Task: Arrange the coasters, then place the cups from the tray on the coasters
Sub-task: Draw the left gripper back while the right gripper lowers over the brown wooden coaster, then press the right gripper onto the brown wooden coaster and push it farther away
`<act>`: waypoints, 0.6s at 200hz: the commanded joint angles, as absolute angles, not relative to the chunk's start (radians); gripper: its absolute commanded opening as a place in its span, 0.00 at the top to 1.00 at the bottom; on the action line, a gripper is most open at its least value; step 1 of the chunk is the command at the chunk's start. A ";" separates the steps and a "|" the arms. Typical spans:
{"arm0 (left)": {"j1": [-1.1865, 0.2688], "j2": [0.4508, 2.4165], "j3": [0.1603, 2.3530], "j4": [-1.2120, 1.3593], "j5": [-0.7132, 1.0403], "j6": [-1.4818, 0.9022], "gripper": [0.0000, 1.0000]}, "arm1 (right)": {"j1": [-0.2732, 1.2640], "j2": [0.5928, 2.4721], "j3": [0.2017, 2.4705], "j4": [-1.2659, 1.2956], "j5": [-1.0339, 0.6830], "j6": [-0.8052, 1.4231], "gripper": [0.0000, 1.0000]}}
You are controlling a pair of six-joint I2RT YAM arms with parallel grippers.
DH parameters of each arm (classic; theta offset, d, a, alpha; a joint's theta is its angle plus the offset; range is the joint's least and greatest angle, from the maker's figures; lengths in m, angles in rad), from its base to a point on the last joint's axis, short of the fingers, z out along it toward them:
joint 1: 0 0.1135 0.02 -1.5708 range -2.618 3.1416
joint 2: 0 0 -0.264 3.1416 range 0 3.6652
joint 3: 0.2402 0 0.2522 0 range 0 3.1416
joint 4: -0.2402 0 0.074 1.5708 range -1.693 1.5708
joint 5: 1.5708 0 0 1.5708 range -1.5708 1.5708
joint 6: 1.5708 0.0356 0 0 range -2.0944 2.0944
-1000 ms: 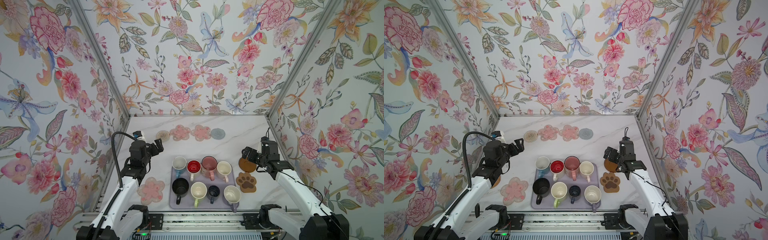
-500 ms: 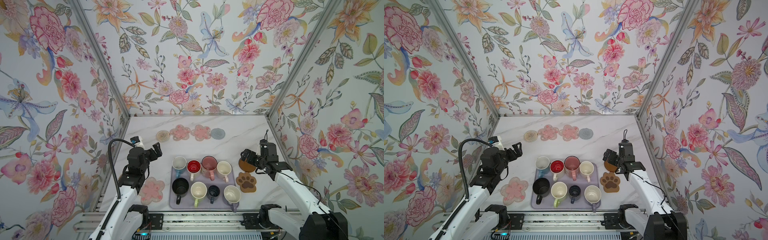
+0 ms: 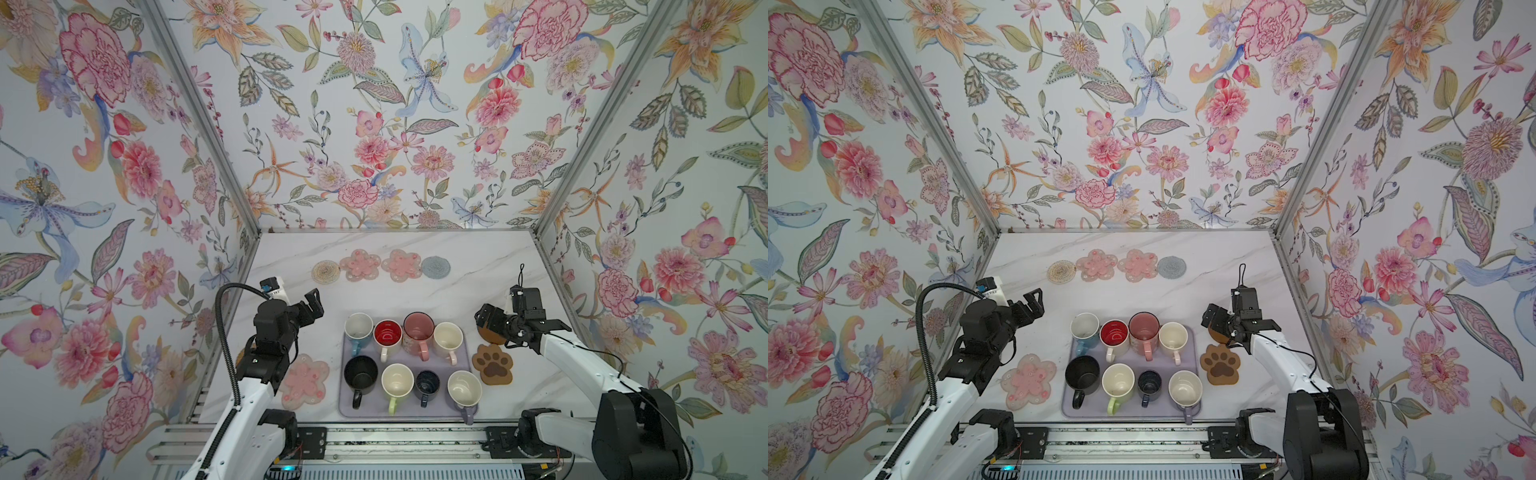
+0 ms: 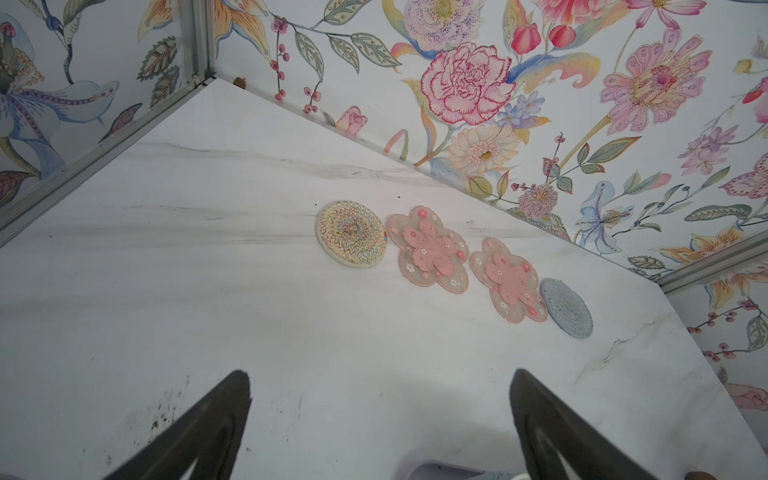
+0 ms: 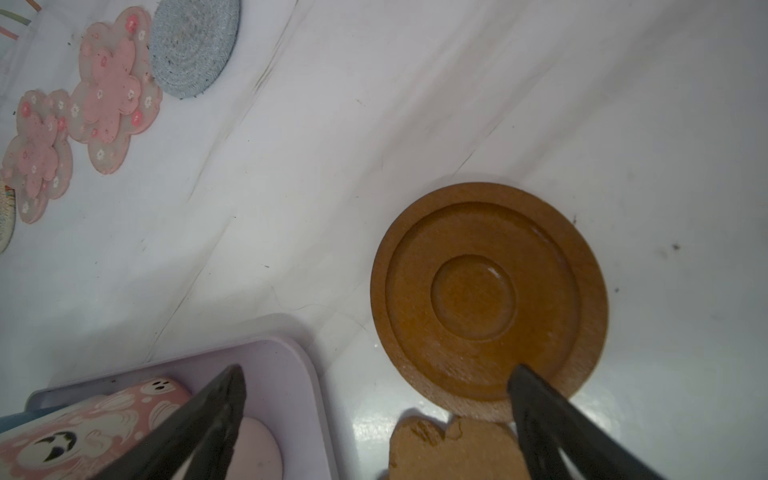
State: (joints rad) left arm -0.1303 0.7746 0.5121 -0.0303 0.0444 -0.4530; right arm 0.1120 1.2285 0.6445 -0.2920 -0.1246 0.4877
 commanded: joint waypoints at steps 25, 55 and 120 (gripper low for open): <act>-0.133 0.759 0.508 -0.055 0.025 -0.458 0.01 | 0.124 1.313 0.644 -0.217 -0.142 0.497 0.01; -0.134 0.753 0.506 -0.063 0.022 -0.465 0.01 | 0.132 1.358 0.665 -0.206 -0.143 0.490 0.01; -0.133 0.741 0.503 -0.076 0.014 -0.468 0.01 | 0.149 1.420 0.681 -0.169 -0.140 0.492 0.01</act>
State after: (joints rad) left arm -0.1303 0.7540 0.5121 -0.0570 0.0391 -0.4606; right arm 0.1413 1.3930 0.6506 -0.1959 -0.1417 0.4873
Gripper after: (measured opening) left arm 0.989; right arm 0.992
